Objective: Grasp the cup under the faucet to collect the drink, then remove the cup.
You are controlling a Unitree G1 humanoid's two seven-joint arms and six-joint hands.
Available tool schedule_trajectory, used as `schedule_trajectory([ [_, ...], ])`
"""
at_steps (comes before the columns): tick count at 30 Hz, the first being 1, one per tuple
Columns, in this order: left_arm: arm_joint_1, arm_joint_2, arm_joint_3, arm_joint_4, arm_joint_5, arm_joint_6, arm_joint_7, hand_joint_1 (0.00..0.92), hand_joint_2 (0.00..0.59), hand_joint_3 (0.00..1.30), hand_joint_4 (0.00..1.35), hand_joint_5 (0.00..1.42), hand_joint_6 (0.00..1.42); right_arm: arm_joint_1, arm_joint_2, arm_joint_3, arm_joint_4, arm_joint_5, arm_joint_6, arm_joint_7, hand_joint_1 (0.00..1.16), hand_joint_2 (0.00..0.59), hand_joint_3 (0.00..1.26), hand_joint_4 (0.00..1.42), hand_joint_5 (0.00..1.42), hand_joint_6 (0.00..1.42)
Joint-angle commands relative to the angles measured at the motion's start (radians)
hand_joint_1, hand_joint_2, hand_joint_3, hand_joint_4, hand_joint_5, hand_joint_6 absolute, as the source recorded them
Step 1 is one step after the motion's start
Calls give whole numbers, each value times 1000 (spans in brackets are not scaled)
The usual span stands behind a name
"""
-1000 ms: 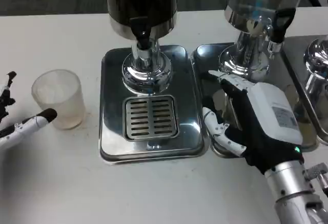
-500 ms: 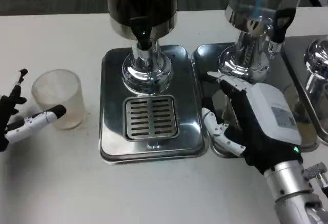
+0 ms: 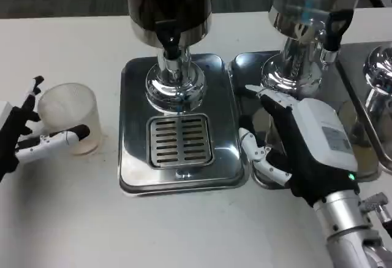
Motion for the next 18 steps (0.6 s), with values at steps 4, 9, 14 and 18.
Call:
schedule_trajectory([
  [4,-28,-16,-27,25,26,-10,54,239,15,0,84,318,494,-11,-5,-1,7,13,-10,1,346,493,294,257,230,231],
  [9,-40,-31,-44,49,33,-16,68,261,32,7,117,365,568,-9,-8,-3,4,19,-5,1,346,493,294,257,231,231],
  [14,-51,-47,-55,74,38,-30,84,298,51,39,149,418,644,-3,-9,-9,-1,24,-1,5,346,493,294,257,231,231],
  [18,-58,-58,-57,89,33,-38,76,295,66,58,170,436,690,1,-10,-14,-4,28,2,7,346,493,294,257,231,231],
])
